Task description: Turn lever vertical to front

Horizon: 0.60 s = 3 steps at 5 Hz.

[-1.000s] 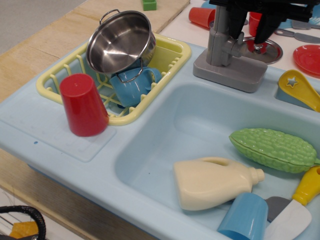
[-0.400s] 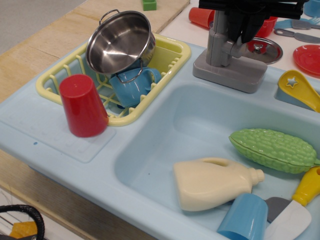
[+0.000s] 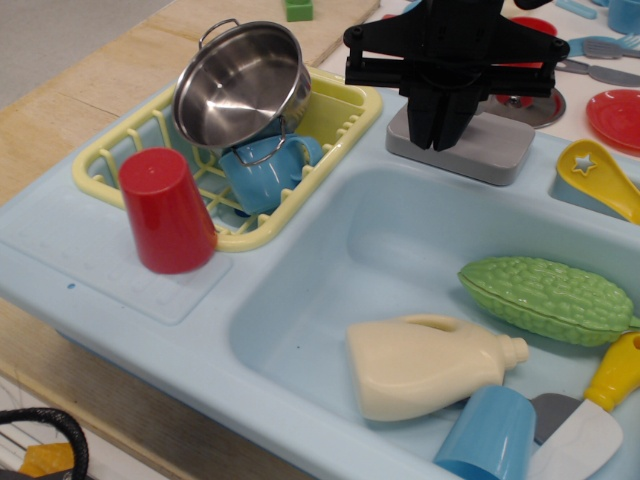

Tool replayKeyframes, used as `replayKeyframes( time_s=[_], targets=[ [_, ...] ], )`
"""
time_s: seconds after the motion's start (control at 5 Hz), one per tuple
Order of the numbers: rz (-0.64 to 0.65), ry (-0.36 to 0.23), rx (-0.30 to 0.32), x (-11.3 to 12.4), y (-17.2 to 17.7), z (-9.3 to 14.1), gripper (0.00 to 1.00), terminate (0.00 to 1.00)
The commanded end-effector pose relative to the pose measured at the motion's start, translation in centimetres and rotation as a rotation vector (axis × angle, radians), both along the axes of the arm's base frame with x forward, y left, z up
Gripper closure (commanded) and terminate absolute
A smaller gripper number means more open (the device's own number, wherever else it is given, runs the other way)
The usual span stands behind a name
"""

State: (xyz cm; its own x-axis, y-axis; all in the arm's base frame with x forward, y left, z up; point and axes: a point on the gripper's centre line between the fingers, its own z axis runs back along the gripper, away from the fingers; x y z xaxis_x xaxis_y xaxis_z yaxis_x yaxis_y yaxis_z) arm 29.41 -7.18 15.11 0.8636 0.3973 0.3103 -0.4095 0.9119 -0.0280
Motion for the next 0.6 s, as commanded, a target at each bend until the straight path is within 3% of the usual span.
replayKeyframes(
  time_s=[0.0,0.2,0.4],
  targets=[
    [0.034,-0.036,-0.045,-0.51,0.54,0.36,1.0,0.0],
    [0.047,-0.015,-0.047,-0.54,0.46,0.36,1.0,0.0],
    [0.047,-0.015,-0.047,-0.54,0.46,0.36,0.0,1.0]
  ],
)
